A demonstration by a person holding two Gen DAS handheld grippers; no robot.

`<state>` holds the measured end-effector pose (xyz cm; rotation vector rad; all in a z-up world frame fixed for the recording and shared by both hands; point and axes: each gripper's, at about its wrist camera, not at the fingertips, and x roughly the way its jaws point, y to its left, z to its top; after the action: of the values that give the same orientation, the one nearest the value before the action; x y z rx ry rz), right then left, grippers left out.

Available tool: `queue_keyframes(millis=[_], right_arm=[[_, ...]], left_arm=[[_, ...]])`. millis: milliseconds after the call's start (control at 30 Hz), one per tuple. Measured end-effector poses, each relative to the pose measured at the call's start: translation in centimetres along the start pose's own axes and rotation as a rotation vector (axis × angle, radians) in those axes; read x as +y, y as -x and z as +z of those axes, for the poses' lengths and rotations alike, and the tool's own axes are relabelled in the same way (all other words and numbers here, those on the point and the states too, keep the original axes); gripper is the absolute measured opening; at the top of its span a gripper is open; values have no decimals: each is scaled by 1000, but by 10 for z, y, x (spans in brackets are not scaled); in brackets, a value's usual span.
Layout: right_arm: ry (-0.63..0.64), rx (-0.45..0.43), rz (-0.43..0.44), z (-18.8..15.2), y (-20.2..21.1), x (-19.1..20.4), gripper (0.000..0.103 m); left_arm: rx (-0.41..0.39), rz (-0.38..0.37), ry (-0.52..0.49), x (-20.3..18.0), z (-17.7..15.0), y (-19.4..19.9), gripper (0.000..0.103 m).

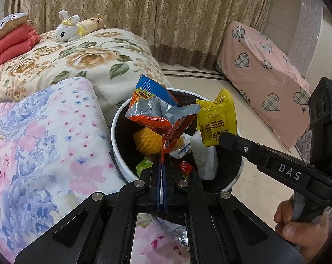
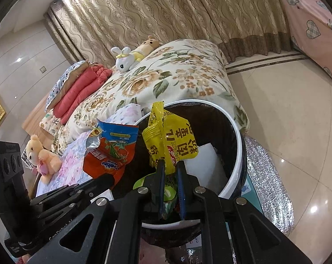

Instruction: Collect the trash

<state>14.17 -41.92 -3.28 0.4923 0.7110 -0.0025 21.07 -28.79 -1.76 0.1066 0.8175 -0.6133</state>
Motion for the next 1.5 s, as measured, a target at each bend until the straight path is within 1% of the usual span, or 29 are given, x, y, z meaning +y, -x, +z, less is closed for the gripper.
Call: queue_keyframes(millis=[233, 267, 300, 433, 467, 500, 533, 567, 600, 667, 733, 800, 833, 900, 1000, 1067, 1133, 1233, 1300, 1367, 1500], right_arm=[[-2, 3, 1, 1, -1, 0, 11], [-4, 5, 3, 1, -1, 0, 11], [-5, 5, 4, 1, -1, 0, 15], [-17, 7, 3, 4, -3, 1, 15], [-22, 7, 1, 4, -3, 1, 18], [-28, 6, 0, 5, -2, 0, 26], [-34, 3, 1, 5, -2, -1, 32], [-38, -1, 2, 5, 0, -2, 42], [-41, -8, 2, 5, 2, -2, 46], [-39, -18, 2, 4, 6, -1, 46], [-40, -26, 3, 3, 10, 1, 52], [-40, -35, 1, 1, 15, 2, 61], [-41, -38, 2, 1, 16, 2, 63], [-44, -44, 7, -2, 21, 4, 69], [-47, -45, 14, -9, 25, 7, 78], [-48, -47, 14, -16, 30, 9, 78], [-50, -48, 15, -25, 33, 13, 79], [-42, -56, 9, -37, 40, 19, 81], [-32, -65, 13, -46, 45, 25, 86], [-20, -74, 9, -56, 50, 32, 89], [10, -99, 10, -73, 59, 44, 92]], left_arm=[[9, -2, -3, 0, 2, -3, 1], [10, -2, -4, -1, 2, -4, 1], [12, -3, -5, -1, 2, -4, 1], [10, -3, 0, -1, 3, -2, 1], [9, -4, 0, -1, 3, -3, 2], [10, -9, 2, -1, 4, -3, 2], [10, -13, 4, -1, 4, -2, 3], [9, -11, 4, -1, 4, -1, 8], [4, -8, 3, -1, 3, 1, 14], [-6, 1, 1, -1, 2, 5, 19], [-11, 5, 0, -1, 1, 9, 20], [-17, 5, 4, 1, -3, 15, 22], [-20, 6, 7, 2, -4, 18, 23], [-27, 13, 20, 5, -10, 25, 33], [-40, 14, 57, 14, -21, 37, 35], [-45, 10, 86, 20, -30, 46, 35], [-55, 13, 106, 25, -40, 56, 38], [-80, 40, 110, 29, -57, 73, 47], [-99, 64, 111, 31, -68, 83, 59], [-115, 71, 128, 36, -80, 93, 61], [-136, 84, 160, 45, -100, 111, 62]])
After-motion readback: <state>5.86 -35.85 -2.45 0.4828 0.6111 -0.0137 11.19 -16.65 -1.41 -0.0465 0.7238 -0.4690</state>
